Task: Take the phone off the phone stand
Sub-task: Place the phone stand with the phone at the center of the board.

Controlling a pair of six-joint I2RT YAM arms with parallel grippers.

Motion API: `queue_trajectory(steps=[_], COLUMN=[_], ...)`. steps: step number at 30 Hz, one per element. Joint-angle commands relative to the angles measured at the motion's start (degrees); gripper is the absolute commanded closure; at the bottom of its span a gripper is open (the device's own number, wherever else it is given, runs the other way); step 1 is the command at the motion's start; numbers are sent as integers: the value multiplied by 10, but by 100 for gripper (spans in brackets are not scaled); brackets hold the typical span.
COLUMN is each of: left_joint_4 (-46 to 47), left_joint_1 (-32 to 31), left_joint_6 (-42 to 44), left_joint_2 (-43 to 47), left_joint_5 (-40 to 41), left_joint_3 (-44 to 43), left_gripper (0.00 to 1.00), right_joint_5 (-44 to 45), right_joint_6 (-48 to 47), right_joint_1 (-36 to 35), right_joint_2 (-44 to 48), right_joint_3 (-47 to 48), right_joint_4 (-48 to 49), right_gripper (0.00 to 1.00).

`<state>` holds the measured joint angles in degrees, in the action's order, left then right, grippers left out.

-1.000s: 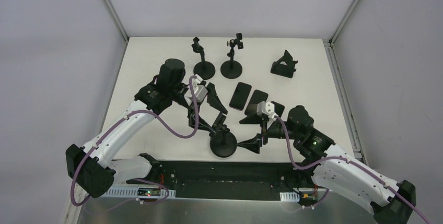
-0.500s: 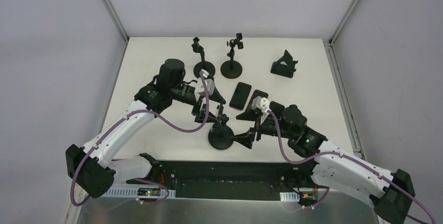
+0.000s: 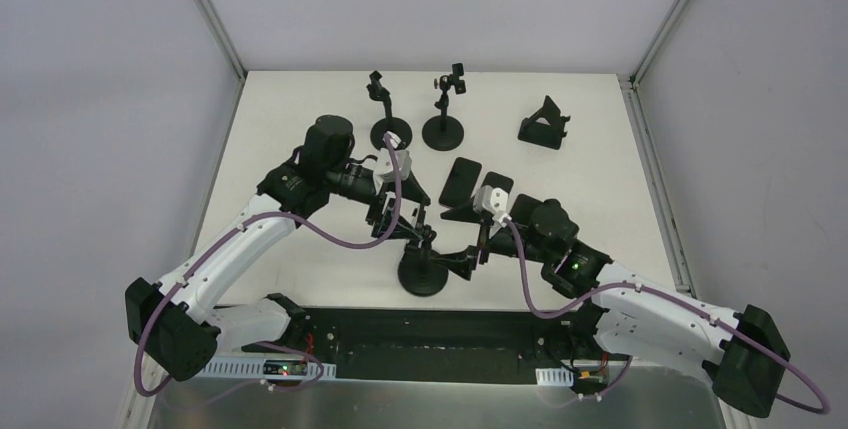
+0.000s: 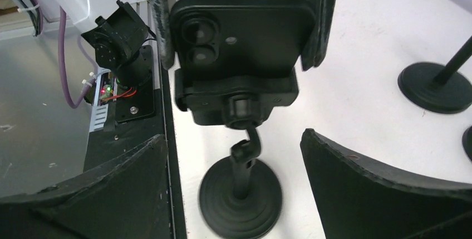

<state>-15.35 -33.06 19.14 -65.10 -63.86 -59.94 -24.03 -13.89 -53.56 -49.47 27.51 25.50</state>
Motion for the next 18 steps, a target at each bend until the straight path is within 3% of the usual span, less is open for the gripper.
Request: queue_trajectory(steps=[1,6,18], left_joint_4=[47,47,47], left_joint_1=[-6,-6,-6], left_joint_6=[16,21,29], left_joint_2=[30,35,37], left_joint_5=[-150,-167,-174], left_joint_3=[-8,-7,-2], left_gripper=[100,100,100], right_joint_5=[-60,-158,-211], right_joint_6=[-57,-40,-16], right_joint_1=[15,73,77], right_joint_2=[-3,-21,-70], right_joint_3=[0,18,59], right_joint_4=[53,51,65], right_gripper=[6,5,4])
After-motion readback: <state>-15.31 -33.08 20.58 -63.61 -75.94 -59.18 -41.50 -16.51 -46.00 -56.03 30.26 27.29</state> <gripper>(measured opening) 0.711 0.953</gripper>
